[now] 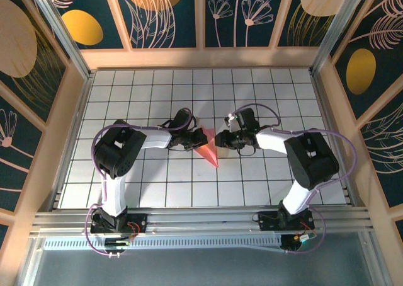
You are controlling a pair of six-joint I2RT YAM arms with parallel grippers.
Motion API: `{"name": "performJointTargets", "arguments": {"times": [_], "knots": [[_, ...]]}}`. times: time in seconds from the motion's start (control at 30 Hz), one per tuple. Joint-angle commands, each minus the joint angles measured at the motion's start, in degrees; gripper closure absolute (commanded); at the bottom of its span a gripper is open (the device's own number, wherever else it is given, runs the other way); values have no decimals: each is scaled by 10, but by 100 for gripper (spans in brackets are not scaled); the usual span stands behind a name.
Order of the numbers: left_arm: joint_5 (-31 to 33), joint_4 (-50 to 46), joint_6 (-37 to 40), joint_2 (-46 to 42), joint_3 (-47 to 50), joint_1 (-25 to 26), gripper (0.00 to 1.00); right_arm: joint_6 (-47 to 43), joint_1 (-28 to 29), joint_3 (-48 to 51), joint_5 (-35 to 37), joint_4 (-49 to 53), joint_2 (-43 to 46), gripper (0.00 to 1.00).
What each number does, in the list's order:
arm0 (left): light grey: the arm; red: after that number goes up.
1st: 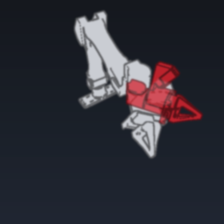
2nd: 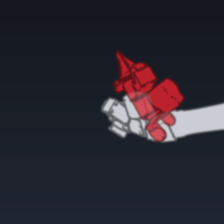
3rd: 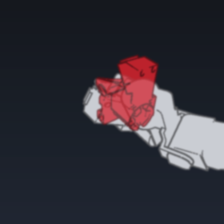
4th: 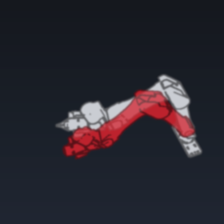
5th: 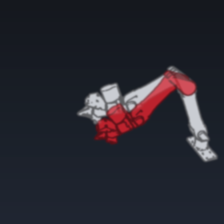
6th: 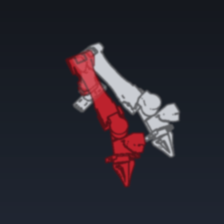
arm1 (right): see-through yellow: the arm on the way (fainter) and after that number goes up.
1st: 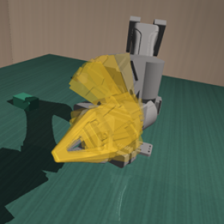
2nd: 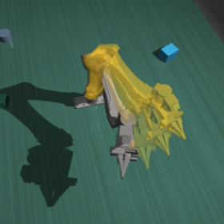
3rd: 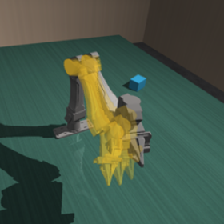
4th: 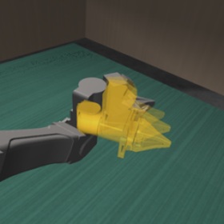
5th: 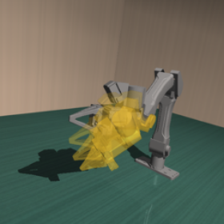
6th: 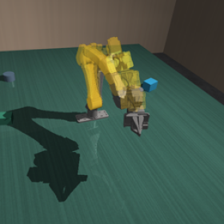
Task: Fold a paper plane with a square sheet of paper (fold left side to right side)
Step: Fourth fold the wing at the center of the table.
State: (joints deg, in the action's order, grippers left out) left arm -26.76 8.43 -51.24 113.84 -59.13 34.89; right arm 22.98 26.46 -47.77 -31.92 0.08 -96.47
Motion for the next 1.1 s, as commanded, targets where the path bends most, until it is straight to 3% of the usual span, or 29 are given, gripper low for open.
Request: {"name": "performJointTargets", "arguments": {"times": [0.0,0.07,0.27,0.37,0.57,1.07], "knots": [[38,-42,6,22,22,1,100,-12,-11,-18,24,50,40,68],[37,-42,6,20,22,1,100,-16,-11,-16,14,64,57,71],[42,-45,7,18,21,1,100,16,12,27,-84,45,85,100],[42,-46,6,19,19,2,100,48,38,55,-121,6,79,100],[44,-48,8,19,19,1,100,59,73,75,-115,-15,46,100],[43,-49,8,19,17,2,100,58,65,103,-105,-55,24,100]]}}
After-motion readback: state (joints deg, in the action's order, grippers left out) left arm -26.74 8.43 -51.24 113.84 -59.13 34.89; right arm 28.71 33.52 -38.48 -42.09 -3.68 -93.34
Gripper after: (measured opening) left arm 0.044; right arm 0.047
